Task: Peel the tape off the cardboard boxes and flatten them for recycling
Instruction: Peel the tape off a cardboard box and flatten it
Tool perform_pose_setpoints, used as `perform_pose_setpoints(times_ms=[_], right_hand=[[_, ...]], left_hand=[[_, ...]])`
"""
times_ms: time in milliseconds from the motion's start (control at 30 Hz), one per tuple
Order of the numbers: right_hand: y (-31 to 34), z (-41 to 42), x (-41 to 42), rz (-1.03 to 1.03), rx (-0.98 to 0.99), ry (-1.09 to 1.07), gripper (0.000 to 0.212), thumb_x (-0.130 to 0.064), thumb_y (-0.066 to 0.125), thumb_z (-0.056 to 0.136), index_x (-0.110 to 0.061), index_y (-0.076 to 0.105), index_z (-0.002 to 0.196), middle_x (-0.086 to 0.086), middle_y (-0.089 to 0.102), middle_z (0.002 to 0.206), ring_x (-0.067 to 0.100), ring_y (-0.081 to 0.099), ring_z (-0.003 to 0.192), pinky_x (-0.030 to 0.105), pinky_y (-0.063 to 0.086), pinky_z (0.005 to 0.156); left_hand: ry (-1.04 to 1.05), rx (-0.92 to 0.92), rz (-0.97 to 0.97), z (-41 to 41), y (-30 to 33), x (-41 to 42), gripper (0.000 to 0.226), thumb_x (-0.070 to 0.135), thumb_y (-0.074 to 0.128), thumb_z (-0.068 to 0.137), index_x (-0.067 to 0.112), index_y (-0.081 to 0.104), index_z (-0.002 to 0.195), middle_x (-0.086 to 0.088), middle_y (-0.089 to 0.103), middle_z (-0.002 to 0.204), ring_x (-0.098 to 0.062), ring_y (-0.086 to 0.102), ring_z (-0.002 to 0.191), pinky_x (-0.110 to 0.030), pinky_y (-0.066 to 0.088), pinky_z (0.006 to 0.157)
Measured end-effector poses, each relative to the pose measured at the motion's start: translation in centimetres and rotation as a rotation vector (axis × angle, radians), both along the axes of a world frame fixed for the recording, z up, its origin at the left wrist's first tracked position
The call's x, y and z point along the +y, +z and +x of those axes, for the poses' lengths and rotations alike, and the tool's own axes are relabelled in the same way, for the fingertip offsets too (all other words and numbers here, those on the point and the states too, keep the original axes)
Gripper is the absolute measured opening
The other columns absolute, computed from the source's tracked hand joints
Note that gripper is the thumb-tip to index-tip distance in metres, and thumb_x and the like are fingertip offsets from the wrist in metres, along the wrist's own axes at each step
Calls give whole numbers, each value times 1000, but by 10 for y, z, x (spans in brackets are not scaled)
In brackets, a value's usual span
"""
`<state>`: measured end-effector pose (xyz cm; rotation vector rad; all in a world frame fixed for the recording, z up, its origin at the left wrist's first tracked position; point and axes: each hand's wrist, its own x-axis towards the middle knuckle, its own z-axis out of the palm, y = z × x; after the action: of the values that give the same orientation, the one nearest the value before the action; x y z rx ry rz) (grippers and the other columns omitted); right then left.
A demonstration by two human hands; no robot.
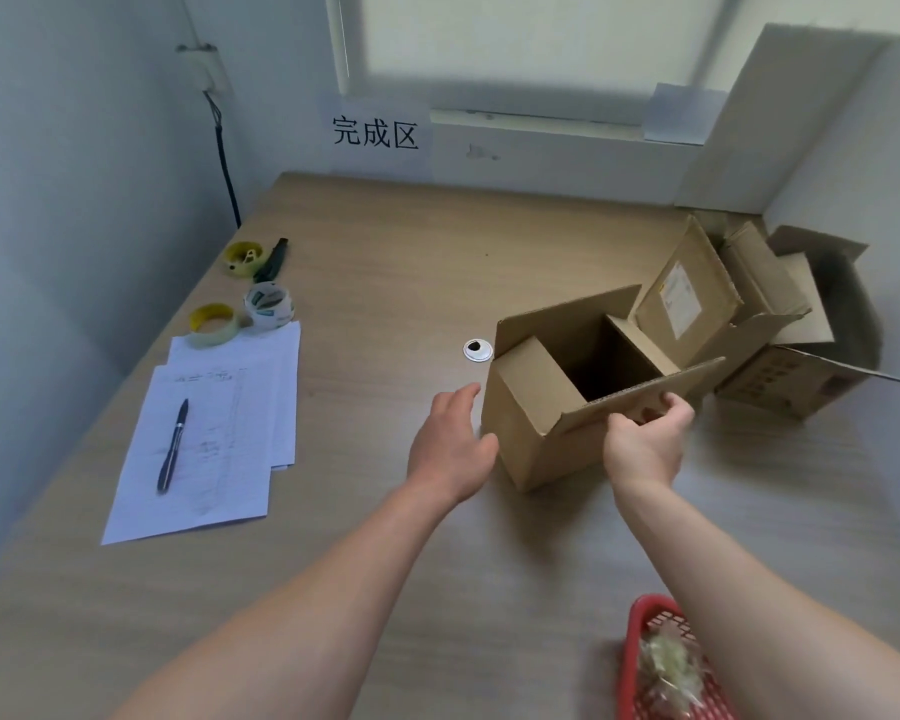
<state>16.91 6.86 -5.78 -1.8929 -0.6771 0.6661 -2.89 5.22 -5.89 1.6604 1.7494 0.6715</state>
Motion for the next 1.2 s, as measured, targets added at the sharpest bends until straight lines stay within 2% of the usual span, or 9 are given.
perform_pose_setpoints(times_ms=[233,467,567,633,733,833,1000,1100,1200], right_hand=[[-1,44,16,-131,-69,20,88,-5,57,81,-20,17,158,5,34,159,30,39,142,39,32,117],[-2,84,39,-116,74,206,76,9,54,80,-22,41,148,-2,57,134,19,53,119,28,43,91],[-3,90,47,-60,144,254,54,6,60,85,-11,54,136,4,64,118,19,57,109,20,42,78],[-3,84,46,-35,110,326,34,-10,65,90,-12,60,124,1,66,105,17,59,99,21,45,75],[3,67,46,-8,-52,383,32,-44,70,89,-26,57,111,-3,63,100,16,59,93,33,47,84],[15,43,50,-6,-153,326,39,-56,69,85,-25,57,106,-5,58,87,17,56,84,32,41,79],[-5,10,48,-187,-1,545,21,-39,70,77,-20,68,86,-1,71,87,26,68,92,46,57,84],[-26,0,22,-290,-30,713,23,-25,63,83,-28,70,105,-7,72,100,20,66,101,39,54,86],[-34,-9,-5,-283,-184,780,30,-28,51,94,-36,59,122,-10,64,107,18,60,100,38,49,85]], left_hand=[[-70,32,-92,23,-3,14,105,38,80,77,21,15,158,3,16,162,-17,31,144,-30,36,107],[-43,-51,-160,47,-23,21,123,49,86,61,26,12,157,4,18,163,-16,24,148,-39,34,116],[-57,-46,-159,52,-19,18,101,41,75,84,31,8,159,1,3,167,-17,12,152,-34,22,119],[26,-82,-108,50,-12,17,69,44,59,95,28,29,155,-7,22,162,-24,29,147,-38,31,118],[287,33,50,33,4,16,38,51,43,101,18,56,115,-6,63,115,-29,60,107,-38,48,86],[439,147,31,4,19,15,43,60,36,99,19,49,99,-1,62,92,-31,58,88,-36,38,68],[615,-85,-230,-54,-9,3,57,64,38,95,13,56,115,-5,63,104,-29,57,98,-39,45,82],[657,-350,-287,-76,-40,-20,64,69,39,79,13,66,95,-6,70,99,-30,65,95,-51,50,94],[589,-495,-360,-75,-54,-46,49,56,41,93,20,71,107,4,71,111,-26,64,106,-43,48,98]])
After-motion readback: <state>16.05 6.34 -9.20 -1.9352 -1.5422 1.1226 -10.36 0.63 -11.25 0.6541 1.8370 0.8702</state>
